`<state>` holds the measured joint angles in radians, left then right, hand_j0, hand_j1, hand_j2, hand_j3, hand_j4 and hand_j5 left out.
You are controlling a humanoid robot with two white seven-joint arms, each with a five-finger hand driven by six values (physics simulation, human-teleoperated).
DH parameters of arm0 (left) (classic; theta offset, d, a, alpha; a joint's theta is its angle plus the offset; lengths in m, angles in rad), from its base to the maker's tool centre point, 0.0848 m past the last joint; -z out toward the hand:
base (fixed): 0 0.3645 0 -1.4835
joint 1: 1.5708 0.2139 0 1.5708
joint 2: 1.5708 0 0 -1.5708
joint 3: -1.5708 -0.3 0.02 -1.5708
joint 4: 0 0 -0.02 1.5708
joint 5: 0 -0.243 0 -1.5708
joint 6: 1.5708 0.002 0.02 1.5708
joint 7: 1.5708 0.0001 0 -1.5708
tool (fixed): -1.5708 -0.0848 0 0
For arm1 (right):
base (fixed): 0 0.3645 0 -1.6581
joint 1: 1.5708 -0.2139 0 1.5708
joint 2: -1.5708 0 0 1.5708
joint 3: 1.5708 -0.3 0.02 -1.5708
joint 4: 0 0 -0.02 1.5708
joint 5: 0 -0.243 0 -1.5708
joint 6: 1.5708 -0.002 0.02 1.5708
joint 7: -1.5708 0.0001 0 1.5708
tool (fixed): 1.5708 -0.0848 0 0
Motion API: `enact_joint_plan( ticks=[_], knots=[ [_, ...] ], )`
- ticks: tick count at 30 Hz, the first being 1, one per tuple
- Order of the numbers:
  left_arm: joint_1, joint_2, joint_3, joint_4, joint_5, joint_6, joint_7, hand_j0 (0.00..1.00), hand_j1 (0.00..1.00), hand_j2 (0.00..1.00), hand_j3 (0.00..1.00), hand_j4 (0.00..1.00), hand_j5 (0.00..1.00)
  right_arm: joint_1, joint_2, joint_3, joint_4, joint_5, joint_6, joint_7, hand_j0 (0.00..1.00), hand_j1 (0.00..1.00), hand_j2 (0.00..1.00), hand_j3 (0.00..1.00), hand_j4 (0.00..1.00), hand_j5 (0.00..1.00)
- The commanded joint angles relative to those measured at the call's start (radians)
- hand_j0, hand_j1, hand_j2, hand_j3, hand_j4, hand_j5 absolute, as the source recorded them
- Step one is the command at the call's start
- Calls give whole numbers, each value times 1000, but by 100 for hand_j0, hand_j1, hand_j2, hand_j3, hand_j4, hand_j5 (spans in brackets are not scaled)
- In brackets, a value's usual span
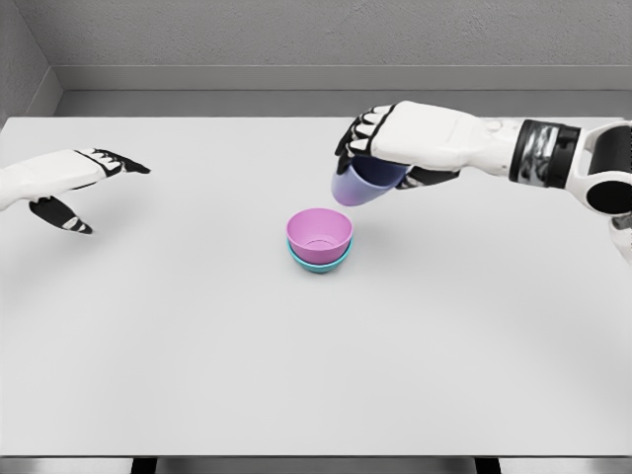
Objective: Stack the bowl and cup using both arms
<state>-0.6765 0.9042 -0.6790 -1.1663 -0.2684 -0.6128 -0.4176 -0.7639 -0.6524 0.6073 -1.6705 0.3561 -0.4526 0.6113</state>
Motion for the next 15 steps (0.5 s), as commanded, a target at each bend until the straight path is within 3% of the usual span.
enact_joint_plan(
  ticks=[1, 15],
  knots=[
    [0, 10, 1, -1, 9, 2, 2, 100, 100, 100, 100, 100, 100, 0, 14, 15, -2, -5, 0, 0, 57, 57, 57, 57, 57, 57],
    [0, 9, 1, 0, 9, 2, 0, 100, 100, 100, 100, 100, 100, 0, 43, 75, 0, 0, -1, 0, 58, 58, 58, 58, 58, 58]
  ],
)
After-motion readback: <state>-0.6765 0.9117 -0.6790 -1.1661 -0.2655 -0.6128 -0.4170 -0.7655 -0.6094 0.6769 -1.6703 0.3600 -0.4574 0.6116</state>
